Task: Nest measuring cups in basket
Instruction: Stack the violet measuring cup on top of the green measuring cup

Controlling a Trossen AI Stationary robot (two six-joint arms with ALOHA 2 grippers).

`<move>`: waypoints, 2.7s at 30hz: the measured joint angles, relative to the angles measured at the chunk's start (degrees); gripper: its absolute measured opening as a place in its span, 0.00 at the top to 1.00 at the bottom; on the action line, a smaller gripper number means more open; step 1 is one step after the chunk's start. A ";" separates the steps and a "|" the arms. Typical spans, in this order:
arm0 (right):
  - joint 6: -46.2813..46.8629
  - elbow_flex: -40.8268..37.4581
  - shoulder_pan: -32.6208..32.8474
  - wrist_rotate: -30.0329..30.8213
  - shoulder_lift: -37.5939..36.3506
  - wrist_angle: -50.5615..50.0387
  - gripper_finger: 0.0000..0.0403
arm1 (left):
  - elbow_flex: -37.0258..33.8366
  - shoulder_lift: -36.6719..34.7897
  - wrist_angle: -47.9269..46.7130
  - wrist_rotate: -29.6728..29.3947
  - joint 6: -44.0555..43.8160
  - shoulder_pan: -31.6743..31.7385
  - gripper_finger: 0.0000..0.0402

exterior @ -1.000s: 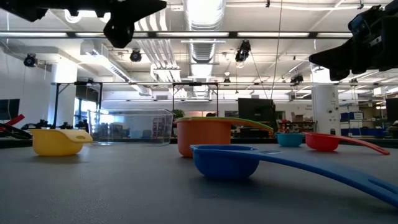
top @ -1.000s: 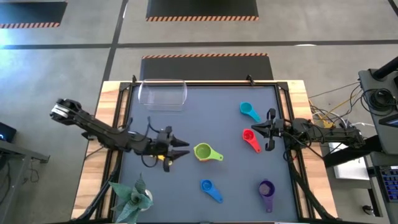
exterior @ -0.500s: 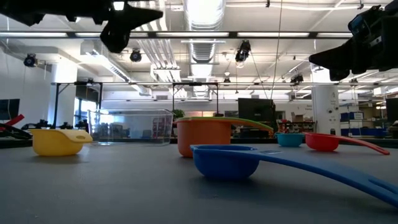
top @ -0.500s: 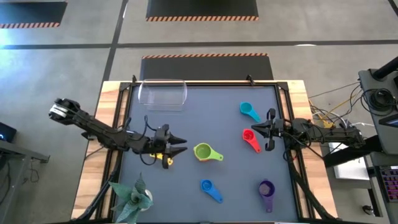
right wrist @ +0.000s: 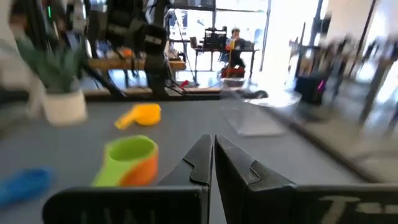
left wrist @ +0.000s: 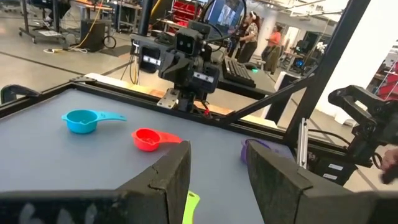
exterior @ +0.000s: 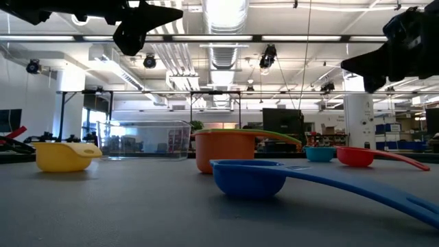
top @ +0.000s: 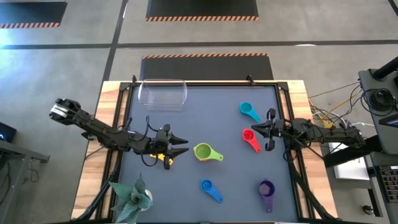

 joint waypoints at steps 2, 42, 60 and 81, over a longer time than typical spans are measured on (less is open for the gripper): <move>11.50 0.00 0.00 -0.01 -0.01 0.00 0.98 | 0.00 0.00 0.02 0.00 0.08 0.02 0.66; 35.23 0.02 0.11 10.39 17.26 1.48 0.98 | -0.07 0.02 -0.70 -0.06 4.20 0.15 0.66; 34.11 3.57 8.65 -0.26 26.58 28.24 0.98 | -0.07 1.09 -0.78 -0.25 4.52 0.36 0.66; 16.62 53.34 40.29 32.81 74.37 -17.78 0.98 | -0.07 1.09 -1.23 -1.62 4.37 0.42 0.66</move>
